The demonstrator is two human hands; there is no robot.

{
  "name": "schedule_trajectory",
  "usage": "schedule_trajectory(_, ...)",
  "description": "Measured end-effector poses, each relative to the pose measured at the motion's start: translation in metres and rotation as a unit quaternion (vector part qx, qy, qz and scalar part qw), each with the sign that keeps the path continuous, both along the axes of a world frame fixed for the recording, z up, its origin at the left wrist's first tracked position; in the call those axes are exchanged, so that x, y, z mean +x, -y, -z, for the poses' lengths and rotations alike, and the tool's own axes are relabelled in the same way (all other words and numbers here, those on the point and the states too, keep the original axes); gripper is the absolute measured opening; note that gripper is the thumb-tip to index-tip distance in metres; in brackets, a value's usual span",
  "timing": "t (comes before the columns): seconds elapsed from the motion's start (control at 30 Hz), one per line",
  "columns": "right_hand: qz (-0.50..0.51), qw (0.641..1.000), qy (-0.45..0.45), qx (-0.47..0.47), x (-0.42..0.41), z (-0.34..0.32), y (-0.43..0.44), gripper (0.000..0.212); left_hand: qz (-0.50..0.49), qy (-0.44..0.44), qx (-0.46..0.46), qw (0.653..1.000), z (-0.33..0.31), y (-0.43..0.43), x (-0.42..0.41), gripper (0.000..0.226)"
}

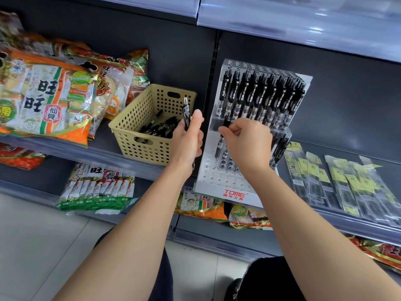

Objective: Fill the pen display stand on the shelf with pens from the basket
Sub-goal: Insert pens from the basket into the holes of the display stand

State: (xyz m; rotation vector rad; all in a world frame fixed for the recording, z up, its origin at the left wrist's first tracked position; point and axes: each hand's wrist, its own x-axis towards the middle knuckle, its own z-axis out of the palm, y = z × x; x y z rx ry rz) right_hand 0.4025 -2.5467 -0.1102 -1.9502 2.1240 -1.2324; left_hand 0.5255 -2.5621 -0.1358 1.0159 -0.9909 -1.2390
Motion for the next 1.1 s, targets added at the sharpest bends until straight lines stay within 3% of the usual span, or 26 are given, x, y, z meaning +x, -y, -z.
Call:
schedule_trajectory(0.07,0.003,0.999,-0.015,0.029,0.000,0.004,0.000,0.033,0.006,-0.004,-0.010,1.000,0.001,0.001,0.000,0.047)
schedule_trajectory(0.27,-0.002,0.994,-0.080,0.078,0.001,0.009,-0.001,0.045,0.022,-0.059,-0.015,0.998,0.004,0.005,0.000,0.025)
schedule_trajectory(0.53,0.001,0.982,-0.140,0.129,0.004,-0.002,0.006,0.047,-0.019,-0.013,-0.027,0.999,0.005,0.004,-0.002,0.005)
schedule_trajectory(0.67,-0.003,0.973,-0.168,0.158,0.007,-0.005,0.008,0.046,-0.039,0.007,-0.018,0.999,0.004,0.002,-0.003,0.012)
schedule_trajectory(0.93,-0.018,0.977,-0.146,0.156,0.004,0.005,0.003,0.038,-0.004,0.047,-0.046,0.998,0.003,0.001,-0.003,0.015)
schedule_trajectory(1.1,-0.061,0.992,-0.028,0.107,0.000,0.011,-0.003,0.043,0.039,-0.104,-0.017,0.994,0.000,0.002,0.004,0.016)
